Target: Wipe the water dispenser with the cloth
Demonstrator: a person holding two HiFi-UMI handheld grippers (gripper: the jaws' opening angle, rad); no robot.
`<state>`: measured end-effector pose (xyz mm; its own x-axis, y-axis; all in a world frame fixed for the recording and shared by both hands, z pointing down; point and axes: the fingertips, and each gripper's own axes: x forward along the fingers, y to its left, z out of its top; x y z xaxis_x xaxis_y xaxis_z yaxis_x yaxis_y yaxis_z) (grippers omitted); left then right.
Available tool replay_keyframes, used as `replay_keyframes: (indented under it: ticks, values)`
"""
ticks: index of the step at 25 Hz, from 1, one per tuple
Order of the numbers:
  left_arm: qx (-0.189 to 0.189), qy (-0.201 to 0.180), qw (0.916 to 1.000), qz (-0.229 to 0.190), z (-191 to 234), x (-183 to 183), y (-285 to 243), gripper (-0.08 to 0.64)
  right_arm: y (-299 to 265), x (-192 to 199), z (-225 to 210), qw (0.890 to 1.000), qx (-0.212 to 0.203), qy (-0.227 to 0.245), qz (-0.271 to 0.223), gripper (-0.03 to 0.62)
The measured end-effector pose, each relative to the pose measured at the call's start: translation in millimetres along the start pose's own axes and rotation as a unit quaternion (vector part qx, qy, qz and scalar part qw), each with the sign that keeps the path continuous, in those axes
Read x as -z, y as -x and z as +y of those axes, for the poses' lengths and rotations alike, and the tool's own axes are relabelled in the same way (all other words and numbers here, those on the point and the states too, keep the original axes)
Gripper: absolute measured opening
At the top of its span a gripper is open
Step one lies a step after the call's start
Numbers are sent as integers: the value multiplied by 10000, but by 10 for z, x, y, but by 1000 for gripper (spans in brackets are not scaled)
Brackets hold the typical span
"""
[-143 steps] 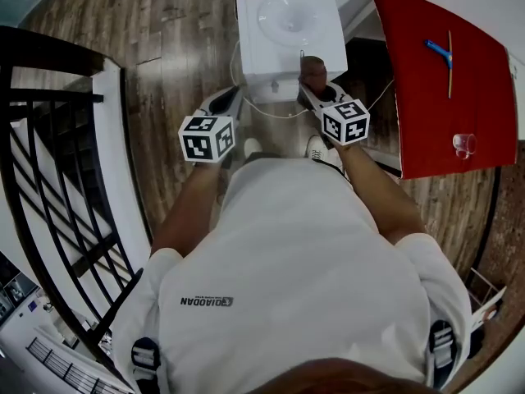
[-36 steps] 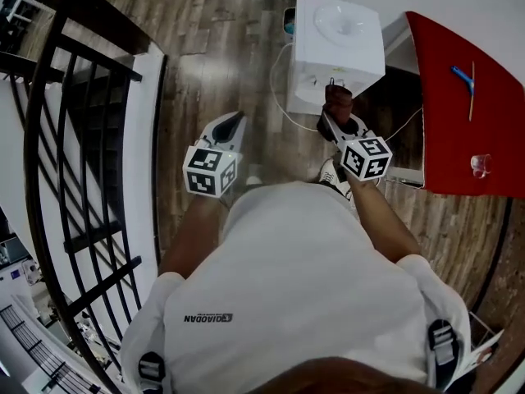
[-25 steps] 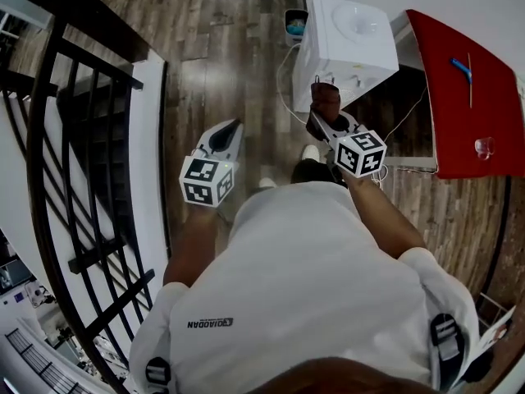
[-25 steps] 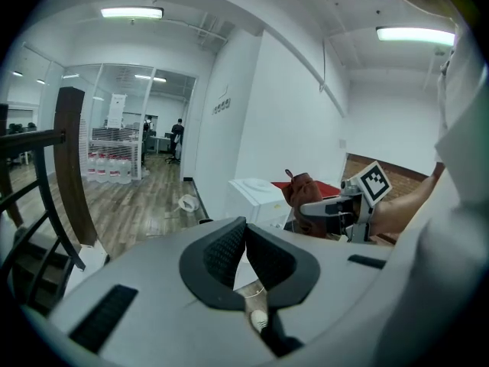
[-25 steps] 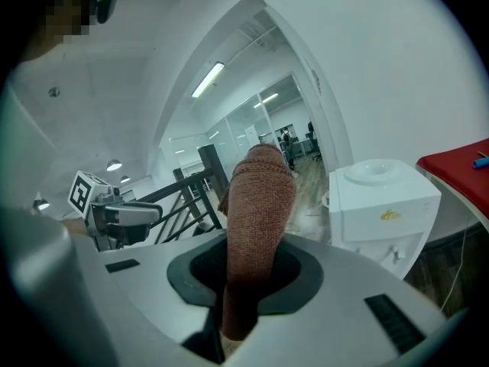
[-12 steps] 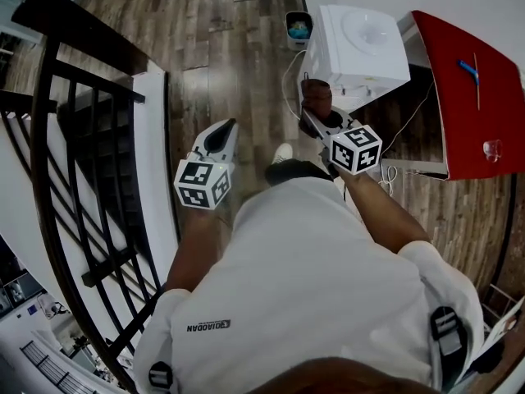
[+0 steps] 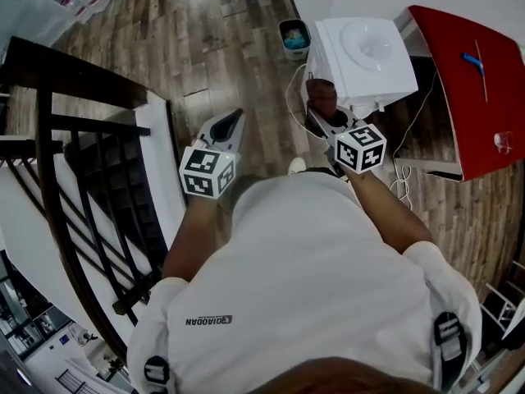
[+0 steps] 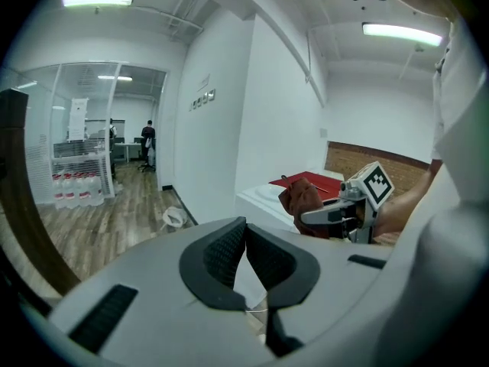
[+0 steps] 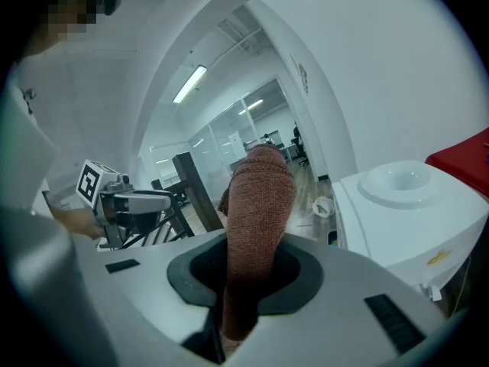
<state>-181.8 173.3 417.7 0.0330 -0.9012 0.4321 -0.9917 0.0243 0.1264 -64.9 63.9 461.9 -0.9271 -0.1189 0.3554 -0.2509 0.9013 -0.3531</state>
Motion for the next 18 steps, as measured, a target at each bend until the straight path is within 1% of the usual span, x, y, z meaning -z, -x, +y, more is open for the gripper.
replay_keyframes:
  ticks: [5,9,14,18]
  values:
    - [479,-189,9987,62,75,-154,-439,0,13,-105,-158,9985,450,-240,-196,72]
    - [981,-442,9941,112,101,-323,-780,0,47,-142,-301,9947,877,-461,-292,72]
    - [1710,-760,9820,264,227,-465,-1231,1,-23,-207,-419,9846,1499,-752,-493,72]
    - [2276,-1124,9665,384,370,-600,-1508,0,-202,-308,-511,9710,2070,-1017,-630,72]
